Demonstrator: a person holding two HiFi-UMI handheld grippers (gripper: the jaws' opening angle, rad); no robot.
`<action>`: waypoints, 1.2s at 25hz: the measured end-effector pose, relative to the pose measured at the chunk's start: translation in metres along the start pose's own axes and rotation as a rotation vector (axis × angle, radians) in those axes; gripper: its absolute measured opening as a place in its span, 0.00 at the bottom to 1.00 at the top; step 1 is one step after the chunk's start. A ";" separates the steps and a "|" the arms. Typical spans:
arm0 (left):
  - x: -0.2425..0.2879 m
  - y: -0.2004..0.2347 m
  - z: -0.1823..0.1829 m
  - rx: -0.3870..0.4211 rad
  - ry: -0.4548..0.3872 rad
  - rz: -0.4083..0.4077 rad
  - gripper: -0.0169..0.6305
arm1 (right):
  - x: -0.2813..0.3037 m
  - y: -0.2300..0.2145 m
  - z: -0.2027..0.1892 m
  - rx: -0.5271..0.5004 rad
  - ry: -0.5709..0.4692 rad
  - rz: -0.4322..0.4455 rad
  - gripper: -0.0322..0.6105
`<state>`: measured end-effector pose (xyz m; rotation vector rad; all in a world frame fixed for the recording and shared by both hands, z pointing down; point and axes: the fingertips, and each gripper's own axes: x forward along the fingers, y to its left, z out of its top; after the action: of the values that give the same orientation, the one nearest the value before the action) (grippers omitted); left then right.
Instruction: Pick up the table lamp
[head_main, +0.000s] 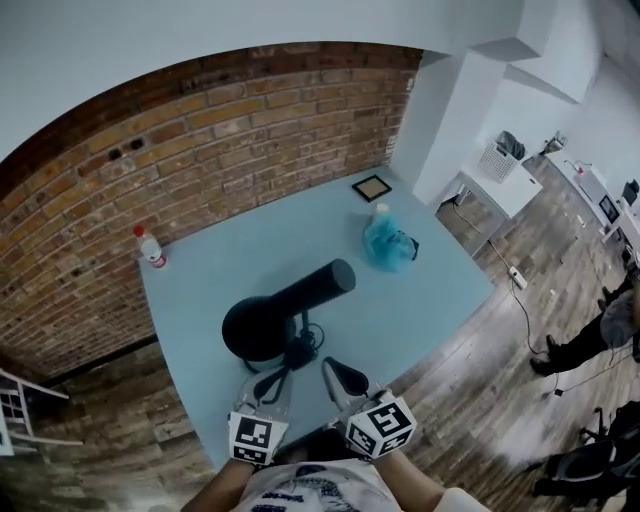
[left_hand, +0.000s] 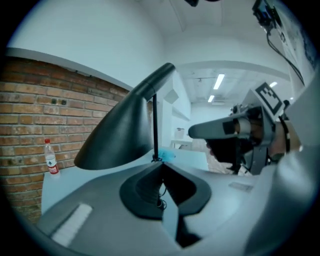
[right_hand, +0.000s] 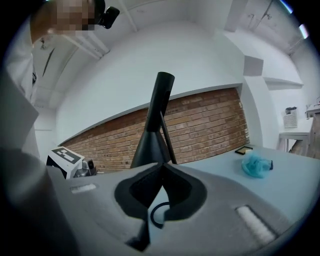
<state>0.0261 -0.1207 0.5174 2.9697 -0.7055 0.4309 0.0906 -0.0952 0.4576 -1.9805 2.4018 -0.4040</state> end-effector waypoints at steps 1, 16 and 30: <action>0.006 0.001 0.001 -0.006 0.003 0.022 0.01 | 0.005 -0.006 0.001 -0.001 0.004 0.025 0.05; 0.050 0.004 -0.011 -0.091 0.055 0.239 0.01 | 0.038 -0.052 0.001 0.016 0.052 0.280 0.05; 0.074 0.001 -0.029 -0.140 0.107 0.338 0.01 | 0.050 -0.066 -0.003 0.022 0.094 0.415 0.05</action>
<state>0.0813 -0.1501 0.5655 2.6774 -1.1762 0.5298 0.1432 -0.1544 0.4821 -1.4245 2.7553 -0.5139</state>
